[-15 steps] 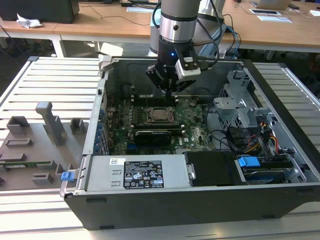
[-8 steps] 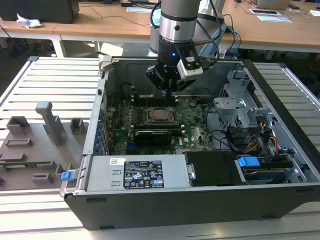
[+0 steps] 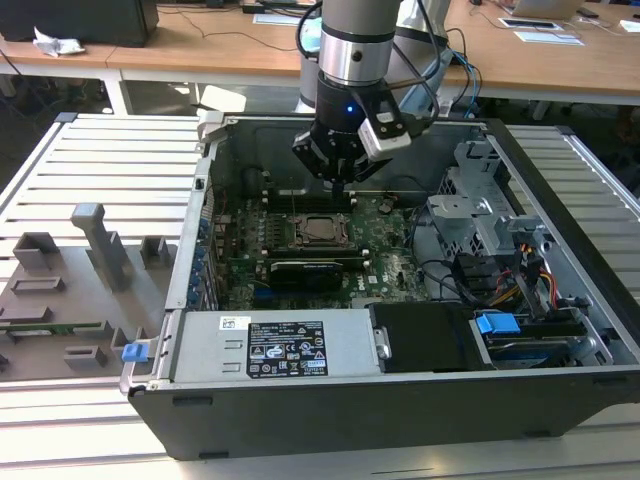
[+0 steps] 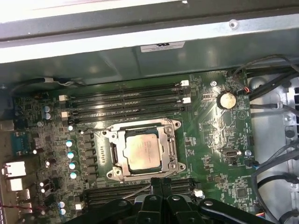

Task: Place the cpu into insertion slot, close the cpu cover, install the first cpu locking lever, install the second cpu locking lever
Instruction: 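Install the first cpu locking lever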

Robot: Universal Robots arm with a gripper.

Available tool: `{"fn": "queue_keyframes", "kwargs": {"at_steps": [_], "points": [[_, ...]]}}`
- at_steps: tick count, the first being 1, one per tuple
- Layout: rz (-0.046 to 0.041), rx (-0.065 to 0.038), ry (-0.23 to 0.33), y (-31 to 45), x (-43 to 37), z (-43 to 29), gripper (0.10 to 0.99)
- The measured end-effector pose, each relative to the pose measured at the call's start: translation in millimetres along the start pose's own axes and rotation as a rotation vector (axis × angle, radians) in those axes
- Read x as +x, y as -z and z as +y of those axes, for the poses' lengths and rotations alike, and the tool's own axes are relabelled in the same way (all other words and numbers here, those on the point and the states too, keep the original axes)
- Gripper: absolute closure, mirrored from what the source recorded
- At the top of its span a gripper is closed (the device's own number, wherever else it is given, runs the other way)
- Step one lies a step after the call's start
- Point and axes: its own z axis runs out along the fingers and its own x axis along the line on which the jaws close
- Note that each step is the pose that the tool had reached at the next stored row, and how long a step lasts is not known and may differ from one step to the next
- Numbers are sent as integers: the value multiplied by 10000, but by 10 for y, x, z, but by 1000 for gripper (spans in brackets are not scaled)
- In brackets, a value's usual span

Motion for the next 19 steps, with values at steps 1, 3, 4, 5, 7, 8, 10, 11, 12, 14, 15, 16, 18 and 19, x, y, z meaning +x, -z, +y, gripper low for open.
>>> {"fn": "queue_keyframes", "kwargs": {"at_steps": [1, 3, 4, 5, 7, 8, 10, 11, 12, 14, 15, 16, 18, 19], "points": [[-2, 0, 73, 0, 0, 0, 976], [-5, -1, 187, 0, 0, 0, 976], [-6, -1, 242, 0, 0, 0, 976], [-8, -1, 323, 0, 0, 0, 976], [-12, -2, 467, 0, 0, 0, 976], [-14, -2, 554, 0, 0, 0, 976], [-17, -2, 692, 0, 0, 0, 976], [-20, -3, 807, 0, 0, 0, 976], [-22, -3, 864, 0, 0, 0, 976], [-26, -4, 1025, 0, 0, 0, 976], [-29, -4, 1133, 0, 0, 0, 976], [-32, -4, 1264, 0, 0, 0, 976], [-37, -5, 1471, 0, 0, 0, 976], [-40, -5, 1573, 0, 0, 0, 976]]}}
